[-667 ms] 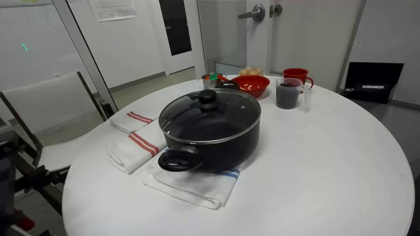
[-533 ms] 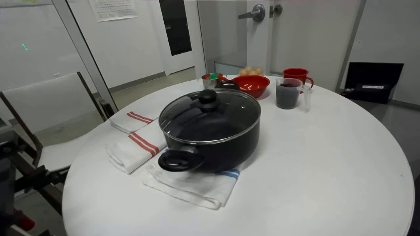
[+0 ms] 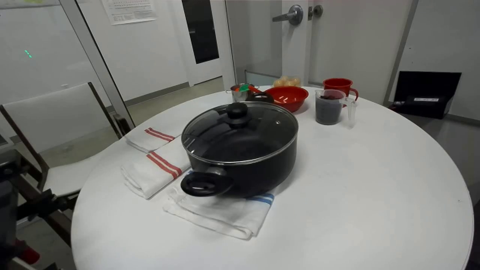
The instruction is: Remove the lid from the pot
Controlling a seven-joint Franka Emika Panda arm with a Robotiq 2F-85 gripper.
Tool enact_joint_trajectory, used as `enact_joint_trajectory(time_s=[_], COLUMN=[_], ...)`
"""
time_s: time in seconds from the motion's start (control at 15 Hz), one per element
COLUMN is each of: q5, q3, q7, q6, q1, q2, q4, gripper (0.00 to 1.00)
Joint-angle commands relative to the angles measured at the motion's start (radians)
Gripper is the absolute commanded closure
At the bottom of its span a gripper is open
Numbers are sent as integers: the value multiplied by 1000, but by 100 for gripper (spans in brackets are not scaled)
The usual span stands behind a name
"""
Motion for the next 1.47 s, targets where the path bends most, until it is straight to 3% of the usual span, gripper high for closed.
enact_joint_trajectory(time_s=[0.0,0.33,0.87,1.13,1.4], q5=[-9,-11,24,33,17], q3=[-42,-131,-311,-349,-362], q7=[-17,-95,-408,-522,-555], q6=[5,66,268,301,307], q1=[21,-13,-73,-100,-124], q2=[23,101,348,498,642], q4=[6,15,78,160,259], gripper=[0,0,0,0,0])
